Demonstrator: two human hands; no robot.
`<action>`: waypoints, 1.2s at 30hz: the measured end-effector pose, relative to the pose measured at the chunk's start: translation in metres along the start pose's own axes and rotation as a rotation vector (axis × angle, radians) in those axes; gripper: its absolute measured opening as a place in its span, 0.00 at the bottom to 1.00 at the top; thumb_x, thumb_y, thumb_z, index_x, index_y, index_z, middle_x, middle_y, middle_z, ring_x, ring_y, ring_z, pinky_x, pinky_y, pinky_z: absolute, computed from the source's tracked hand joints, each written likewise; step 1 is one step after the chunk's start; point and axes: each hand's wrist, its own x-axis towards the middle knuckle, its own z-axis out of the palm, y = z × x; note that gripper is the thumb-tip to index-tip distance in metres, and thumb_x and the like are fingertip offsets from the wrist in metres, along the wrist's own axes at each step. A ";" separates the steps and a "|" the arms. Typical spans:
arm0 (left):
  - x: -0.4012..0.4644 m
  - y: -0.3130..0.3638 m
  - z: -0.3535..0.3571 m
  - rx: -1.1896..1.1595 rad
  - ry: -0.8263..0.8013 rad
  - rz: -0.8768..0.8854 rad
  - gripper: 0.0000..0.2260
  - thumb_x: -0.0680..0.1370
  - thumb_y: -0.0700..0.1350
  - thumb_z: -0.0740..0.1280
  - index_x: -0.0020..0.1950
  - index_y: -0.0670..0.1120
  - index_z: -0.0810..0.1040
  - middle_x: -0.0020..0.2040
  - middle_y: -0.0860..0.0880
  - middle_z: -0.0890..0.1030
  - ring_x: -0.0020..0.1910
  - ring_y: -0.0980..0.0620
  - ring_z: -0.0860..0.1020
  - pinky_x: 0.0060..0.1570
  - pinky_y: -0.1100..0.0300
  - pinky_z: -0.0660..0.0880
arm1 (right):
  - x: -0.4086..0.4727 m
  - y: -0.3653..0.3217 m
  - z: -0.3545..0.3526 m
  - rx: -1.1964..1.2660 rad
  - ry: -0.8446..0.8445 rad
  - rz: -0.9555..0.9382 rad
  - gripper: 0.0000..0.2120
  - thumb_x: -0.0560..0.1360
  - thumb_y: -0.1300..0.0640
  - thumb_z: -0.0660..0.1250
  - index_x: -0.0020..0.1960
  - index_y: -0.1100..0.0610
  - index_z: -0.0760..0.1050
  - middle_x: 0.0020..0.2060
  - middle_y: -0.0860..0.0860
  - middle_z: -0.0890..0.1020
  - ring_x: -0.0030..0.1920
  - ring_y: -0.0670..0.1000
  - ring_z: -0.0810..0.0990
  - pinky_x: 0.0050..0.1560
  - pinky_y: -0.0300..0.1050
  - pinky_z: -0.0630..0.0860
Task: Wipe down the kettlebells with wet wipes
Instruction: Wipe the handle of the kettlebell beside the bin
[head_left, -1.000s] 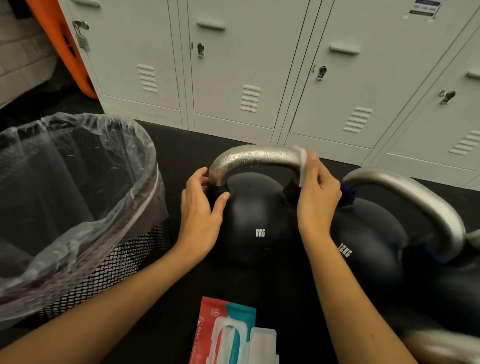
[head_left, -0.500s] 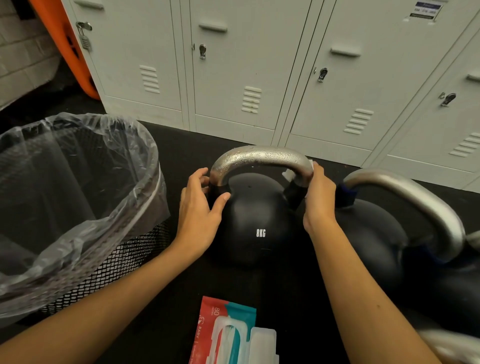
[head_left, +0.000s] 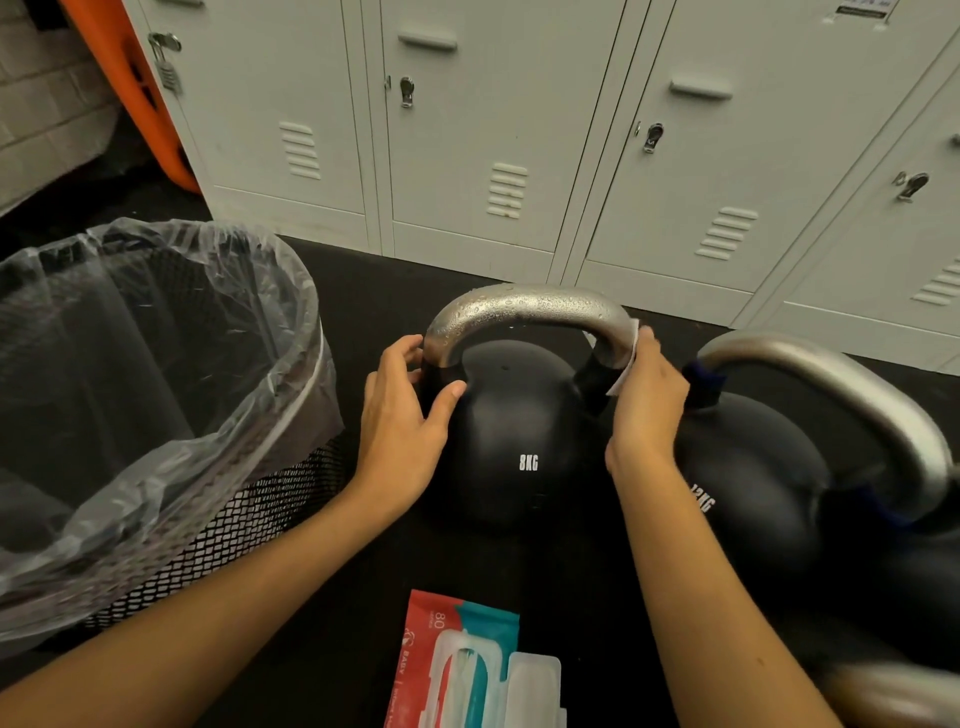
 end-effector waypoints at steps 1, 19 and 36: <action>0.000 0.001 0.000 -0.005 0.000 -0.002 0.26 0.75 0.47 0.70 0.70 0.50 0.64 0.60 0.58 0.69 0.63 0.55 0.70 0.60 0.61 0.67 | -0.001 0.007 -0.001 0.002 0.017 -0.010 0.16 0.81 0.46 0.61 0.39 0.49 0.81 0.37 0.46 0.78 0.40 0.43 0.74 0.39 0.37 0.67; 0.000 0.004 -0.004 -0.004 -0.023 0.019 0.30 0.75 0.47 0.71 0.72 0.50 0.60 0.59 0.58 0.69 0.61 0.53 0.72 0.60 0.55 0.71 | 0.078 -0.048 0.008 -0.707 -0.660 0.015 0.43 0.79 0.33 0.38 0.52 0.64 0.81 0.52 0.61 0.83 0.55 0.57 0.80 0.68 0.55 0.69; 0.002 -0.002 -0.004 0.034 0.004 0.073 0.18 0.75 0.48 0.71 0.60 0.58 0.67 0.52 0.68 0.68 0.57 0.57 0.71 0.53 0.64 0.68 | 0.086 -0.089 0.039 -1.005 -1.289 0.225 0.44 0.80 0.34 0.41 0.30 0.63 0.81 0.31 0.61 0.80 0.34 0.55 0.80 0.50 0.47 0.76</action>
